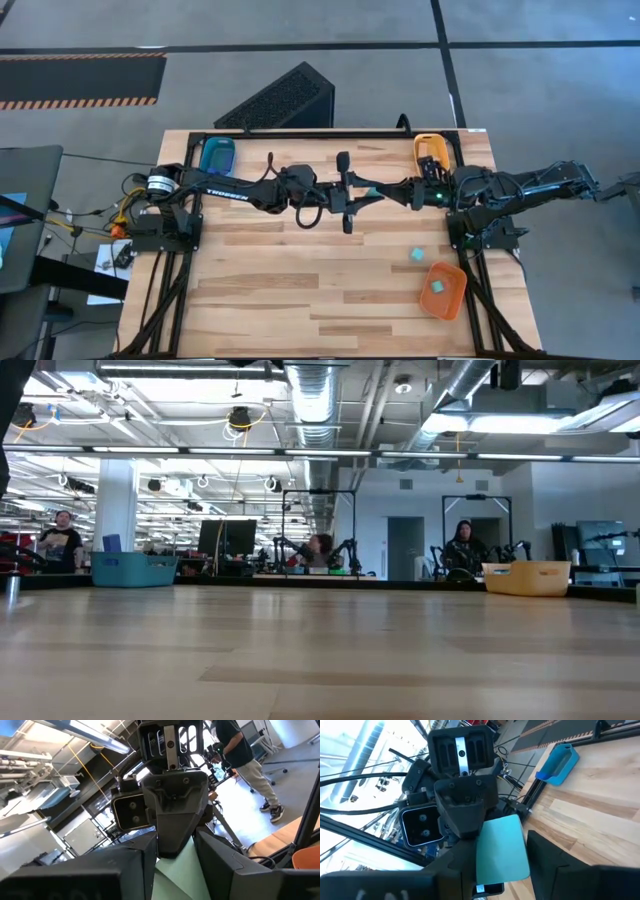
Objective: Sort & place blocks by color
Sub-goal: Put the top light blue block into the orange bin
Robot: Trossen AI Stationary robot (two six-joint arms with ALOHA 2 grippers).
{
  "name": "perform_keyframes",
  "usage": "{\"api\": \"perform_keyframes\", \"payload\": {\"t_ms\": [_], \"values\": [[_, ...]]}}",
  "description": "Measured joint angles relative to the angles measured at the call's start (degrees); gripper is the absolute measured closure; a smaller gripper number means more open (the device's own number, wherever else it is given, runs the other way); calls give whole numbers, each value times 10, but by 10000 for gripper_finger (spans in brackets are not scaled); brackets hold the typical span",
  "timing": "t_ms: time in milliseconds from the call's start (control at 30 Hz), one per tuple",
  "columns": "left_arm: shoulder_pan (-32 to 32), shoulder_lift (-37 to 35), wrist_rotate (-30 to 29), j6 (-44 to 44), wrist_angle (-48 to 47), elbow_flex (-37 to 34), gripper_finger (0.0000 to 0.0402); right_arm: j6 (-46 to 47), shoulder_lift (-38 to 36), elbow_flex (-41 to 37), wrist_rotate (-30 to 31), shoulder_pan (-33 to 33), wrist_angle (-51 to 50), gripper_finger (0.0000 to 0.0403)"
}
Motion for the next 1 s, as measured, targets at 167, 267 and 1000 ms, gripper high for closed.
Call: {"api": "perform_keyframes", "payload": {"t_ms": [167, 267, 1000], "values": [[0, 0, -13, -7, 1, 0, 304, 3, 0, 0, 1, 0, 4, 248], [0, 0, -17, -7, 1, 0, 298, 4, 0, 0, 1, 0, 5, 234], [0, 3, -84, -26, -6, -2, 300, -162, -44, 2, 158, 15, -15, 204]]}}
